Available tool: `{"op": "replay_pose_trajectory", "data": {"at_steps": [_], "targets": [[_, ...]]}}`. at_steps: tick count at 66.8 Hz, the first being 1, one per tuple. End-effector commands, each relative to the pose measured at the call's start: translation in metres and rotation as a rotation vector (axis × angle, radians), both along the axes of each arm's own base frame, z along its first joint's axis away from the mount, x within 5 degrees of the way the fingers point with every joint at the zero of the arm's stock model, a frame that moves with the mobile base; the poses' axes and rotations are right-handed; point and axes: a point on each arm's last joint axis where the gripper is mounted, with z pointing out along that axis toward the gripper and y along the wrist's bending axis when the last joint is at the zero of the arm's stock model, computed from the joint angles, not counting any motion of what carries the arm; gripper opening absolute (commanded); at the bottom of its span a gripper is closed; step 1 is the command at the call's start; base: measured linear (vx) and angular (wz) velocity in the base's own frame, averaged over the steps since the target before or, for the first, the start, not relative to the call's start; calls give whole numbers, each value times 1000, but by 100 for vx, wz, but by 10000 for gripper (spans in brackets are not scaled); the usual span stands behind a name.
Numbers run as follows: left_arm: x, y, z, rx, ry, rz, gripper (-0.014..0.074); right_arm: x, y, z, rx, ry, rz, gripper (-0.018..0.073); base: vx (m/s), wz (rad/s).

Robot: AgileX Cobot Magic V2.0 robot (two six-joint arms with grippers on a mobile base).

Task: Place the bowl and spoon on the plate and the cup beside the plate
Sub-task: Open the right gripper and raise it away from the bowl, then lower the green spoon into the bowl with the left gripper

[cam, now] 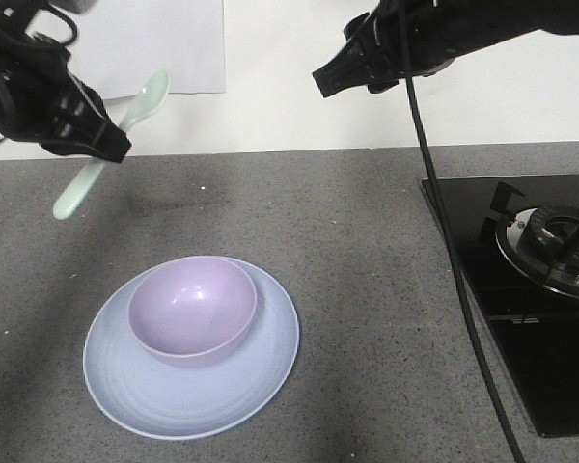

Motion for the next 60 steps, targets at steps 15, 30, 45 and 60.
{"op": "replay_pose_trajectory", "data": {"at_steps": [15,30,45,60], "targets": [[1,-26,-3,-3,17,-26,28,-11,-11,22,0,-56,-20,356,0,0],[-2,-37,-35,123,90,-25,50,-12,-13,20,-20,-38,-31,356,0,0],[-6,-37,-64,164,181,-32,63,-13,-14,19,-35,-27,-34,353,0,0],[-13,-52,-64,159,182,-83,89,-13,-14,18,-30,-13,-32,353,0,0]]}}
